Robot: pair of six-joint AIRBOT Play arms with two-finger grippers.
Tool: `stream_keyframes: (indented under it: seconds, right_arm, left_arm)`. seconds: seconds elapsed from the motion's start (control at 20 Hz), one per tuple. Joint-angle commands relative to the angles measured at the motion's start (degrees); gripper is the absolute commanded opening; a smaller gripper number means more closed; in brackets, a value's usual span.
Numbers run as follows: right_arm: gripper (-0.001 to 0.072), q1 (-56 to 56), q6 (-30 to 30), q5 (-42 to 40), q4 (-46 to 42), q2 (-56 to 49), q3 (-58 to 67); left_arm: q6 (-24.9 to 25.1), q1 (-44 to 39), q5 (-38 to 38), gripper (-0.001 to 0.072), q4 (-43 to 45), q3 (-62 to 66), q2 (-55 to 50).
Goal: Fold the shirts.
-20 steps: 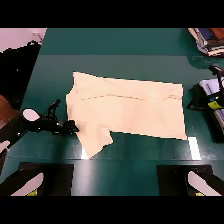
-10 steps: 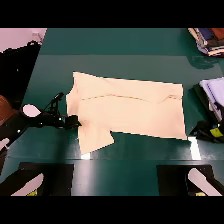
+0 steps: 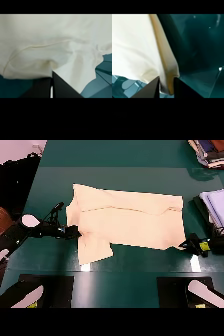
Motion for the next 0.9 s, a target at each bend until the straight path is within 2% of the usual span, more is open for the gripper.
stream_keyframes:
  seconds: [0.0,0.15,0.3,0.4,0.6,0.7,0.85]
  right_arm:
    - [0.0016,2.9,-1.4,-2.0,1.7,0.2,-0.3]
    - [0.0017,3.9,-2.6,-0.2,0.4,5.8,0.2]
    - [0.0017,3.7,-2.6,6.1,-7.6,12.8,3.4]
    - [0.0016,3.8,-2.6,11.1,-12.0,17.6,5.7]
    - [0.0016,3.8,-2.4,15.8,-15.2,26.9,6.3]
    - [0.0016,4.4,-0.5,15.5,-15.1,29.1,7.5]
    - [0.0015,8.5,-0.4,14.9,-15.1,24.3,14.3]
  left_arm:
    - [-0.5,0.0,-2.9,0.0022,2.1,0.1,0.1]
    - [-4.3,0.0,-8.0,0.002,8.0,0.1,4.5]
    - [-8.1,0.0,-13.6,0.002,13.0,0.0,13.7]
    - [-9.5,0.0,-19.6,0.0021,13.0,0.0,19.1]
    - [-14.1,0.0,-30.4,0.0021,11.5,0.2,27.2]
    - [-14.1,0.0,-31.1,0.0021,10.6,2.2,27.1]
    - [-11.4,0.0,-24.7,0.002,11.1,7.8,23.5]
